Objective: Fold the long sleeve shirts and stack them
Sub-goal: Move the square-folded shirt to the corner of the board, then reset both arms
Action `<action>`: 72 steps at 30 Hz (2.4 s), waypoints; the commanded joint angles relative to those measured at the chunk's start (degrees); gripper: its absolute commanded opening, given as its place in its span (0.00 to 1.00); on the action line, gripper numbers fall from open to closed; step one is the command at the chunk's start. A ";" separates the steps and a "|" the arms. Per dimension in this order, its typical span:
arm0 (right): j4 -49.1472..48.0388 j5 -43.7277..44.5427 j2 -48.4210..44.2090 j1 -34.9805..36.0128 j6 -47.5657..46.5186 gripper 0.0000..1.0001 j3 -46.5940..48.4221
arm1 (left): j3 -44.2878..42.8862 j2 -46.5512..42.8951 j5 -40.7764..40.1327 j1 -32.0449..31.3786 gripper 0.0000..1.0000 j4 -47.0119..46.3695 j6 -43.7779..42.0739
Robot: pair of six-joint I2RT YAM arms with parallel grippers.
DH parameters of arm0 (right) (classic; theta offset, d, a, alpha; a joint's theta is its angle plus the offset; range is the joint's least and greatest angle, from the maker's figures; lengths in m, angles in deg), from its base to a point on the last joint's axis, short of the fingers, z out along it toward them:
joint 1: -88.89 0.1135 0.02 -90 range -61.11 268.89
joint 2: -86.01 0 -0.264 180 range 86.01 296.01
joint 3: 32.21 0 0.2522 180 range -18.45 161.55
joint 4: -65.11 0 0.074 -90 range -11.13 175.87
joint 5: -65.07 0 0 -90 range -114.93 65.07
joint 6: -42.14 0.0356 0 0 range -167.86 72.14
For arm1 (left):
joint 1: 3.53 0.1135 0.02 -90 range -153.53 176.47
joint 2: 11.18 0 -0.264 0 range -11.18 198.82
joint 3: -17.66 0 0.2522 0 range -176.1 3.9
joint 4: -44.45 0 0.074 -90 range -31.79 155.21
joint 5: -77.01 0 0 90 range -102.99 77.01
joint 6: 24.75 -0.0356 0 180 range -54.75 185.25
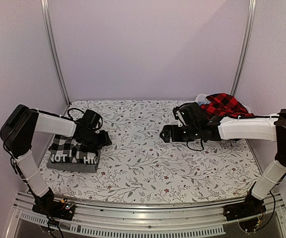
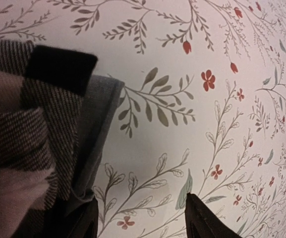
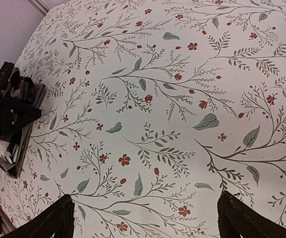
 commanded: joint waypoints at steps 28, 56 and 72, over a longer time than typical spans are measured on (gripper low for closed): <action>-0.01 1.29 -0.61 -0.39 -0.04 0.99 -0.57 | 2.74 -15.98 3.14 5.75 0.60 7.23 -10.33; -7.29 19.60 -32.20 -0.39 -9.59 0.99 -5.57 | -2.39 -33.38 -1.12 -7.89 1.00 -9.20 -17.65; -9.34 17.48 -34.23 -0.39 -9.73 0.99 -8.01 | 0.46 -35.22 -2.70 -8.62 1.00 -11.87 -18.19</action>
